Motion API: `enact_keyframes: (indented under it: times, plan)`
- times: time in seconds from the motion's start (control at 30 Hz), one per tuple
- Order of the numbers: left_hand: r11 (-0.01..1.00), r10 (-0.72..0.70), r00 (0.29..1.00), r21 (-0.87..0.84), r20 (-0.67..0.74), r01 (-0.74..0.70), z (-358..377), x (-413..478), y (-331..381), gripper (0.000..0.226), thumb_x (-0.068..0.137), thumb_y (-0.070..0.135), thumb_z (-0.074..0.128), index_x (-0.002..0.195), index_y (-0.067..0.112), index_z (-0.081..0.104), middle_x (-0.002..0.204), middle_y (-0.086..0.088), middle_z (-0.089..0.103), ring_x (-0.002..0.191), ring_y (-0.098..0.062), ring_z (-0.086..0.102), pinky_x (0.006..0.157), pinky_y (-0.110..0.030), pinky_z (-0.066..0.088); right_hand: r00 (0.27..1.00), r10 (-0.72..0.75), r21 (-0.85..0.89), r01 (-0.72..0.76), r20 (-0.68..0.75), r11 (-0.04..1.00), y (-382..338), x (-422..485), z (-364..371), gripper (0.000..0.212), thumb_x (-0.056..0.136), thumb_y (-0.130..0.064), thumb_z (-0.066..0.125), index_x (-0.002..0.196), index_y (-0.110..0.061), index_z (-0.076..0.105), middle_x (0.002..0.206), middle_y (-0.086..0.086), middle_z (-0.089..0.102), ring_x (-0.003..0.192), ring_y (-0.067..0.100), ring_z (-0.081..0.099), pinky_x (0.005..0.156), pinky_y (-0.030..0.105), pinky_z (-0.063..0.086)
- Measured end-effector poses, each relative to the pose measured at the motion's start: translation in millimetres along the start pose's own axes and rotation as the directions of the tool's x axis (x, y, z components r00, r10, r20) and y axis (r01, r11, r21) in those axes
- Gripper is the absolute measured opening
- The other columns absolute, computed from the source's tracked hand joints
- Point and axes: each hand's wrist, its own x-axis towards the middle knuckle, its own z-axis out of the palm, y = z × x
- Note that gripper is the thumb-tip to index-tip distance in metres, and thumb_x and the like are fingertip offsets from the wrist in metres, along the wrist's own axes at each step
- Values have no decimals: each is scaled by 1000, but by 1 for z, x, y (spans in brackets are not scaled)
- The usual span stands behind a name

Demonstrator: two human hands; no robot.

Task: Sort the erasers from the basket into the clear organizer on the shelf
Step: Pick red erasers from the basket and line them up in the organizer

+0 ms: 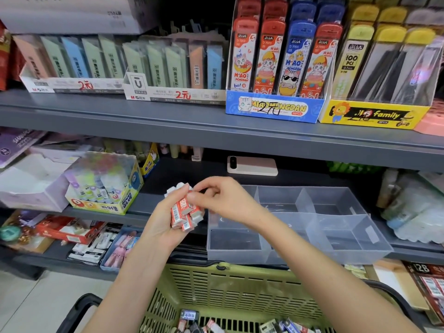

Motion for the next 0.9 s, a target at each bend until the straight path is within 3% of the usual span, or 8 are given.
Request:
enact_keyframes:
  times: [0.1, 0.23, 0.33, 0.53, 0.6, 0.73, 0.8, 0.9]
  plan:
    - [999, -9, 1000, 44, 18, 8, -1, -2, 3, 4, 70, 12, 69, 67, 10, 72, 76, -10, 69, 69, -21, 70, 61, -34, 59, 998, -41, -83, 44, 42, 996, -12, -4, 2, 32, 79, -40, 71, 103, -19, 68, 62, -3, 52, 60, 10, 46, 63, 36, 46]
    - [998, -37, 997, 46, 69, 33, 2, -8, 7, 21, 72, 6, 61, 53, 12, 69, 69, -9, 68, 64, -21, 69, 54, -37, 57, 985, -22, 26, 18, 169, 999, -16, -5, -6, 46, 77, -26, 76, 117, -8, 62, 60, -15, 51, 58, 2, 44, 65, 21, 41]
    - [996, -47, 995, 74, 91, 40, 7, -12, 7, 21, 71, 5, 58, 53, 10, 66, 65, -10, 64, 55, -22, 66, 39, -35, 50, 975, -89, 55, 79, 205, 995, -17, -9, -8, 37, 78, -19, 76, 110, -5, 63, 56, -22, 55, 52, -5, 47, 58, 8, 37]
    - [999, -21, 996, -35, 88, 24, 14, -12, 3, 12, 69, 6, 63, 76, 16, 60, 93, -11, 65, 86, -27, 66, 87, -52, 50, 982, -172, -96, 179, 77, 979, -16, -15, -14, 44, 75, -22, 77, 116, -24, 60, 90, 4, 57, 74, 6, 47, 69, 25, 42]
    - [995, -71, 991, -68, 112, 79, 16, -13, 1, 27, 68, 8, 64, 94, 12, 58, 107, -16, 63, 94, -30, 66, 89, -52, 50, 982, -180, -78, 185, 60, 980, -15, -16, -16, 46, 75, -17, 76, 115, -25, 58, 90, 7, 54, 73, 11, 48, 68, 29, 44]
    - [988, -90, 993, -119, 75, 98, 19, -11, 1, 64, 71, 10, 63, 133, 2, 47, 133, -24, 54, 117, -36, 57, 97, -57, 44, 996, -69, 355, 88, -65, 931, -9, -17, -17, 34, 75, 2, 72, 98, -19, 59, 72, 0, 57, 55, 7, 49, 48, 18, 41]
    - [990, -54, 998, -126, 22, 57, 16, -8, 3, 58, 69, 9, 66, 125, 1, 53, 124, -25, 60, 108, -36, 63, 90, -54, 50, 992, 55, 529, 14, -114, 848, -2, -16, -25, 30, 76, 5, 70, 95, -15, 58, 68, 2, 60, 51, 9, 55, 42, 20, 42]
    - [995, 48, 999, -89, -21, -50, 1, -4, 4, 13, 78, 7, 63, 72, 4, 74, 84, -22, 72, 77, -32, 72, 71, -49, 55, 961, 214, 493, -104, -172, 864, 18, -9, -39, 35, 76, 9, 68, 100, -9, 52, 70, 5, 60, 48, 14, 58, 45, 24, 49]
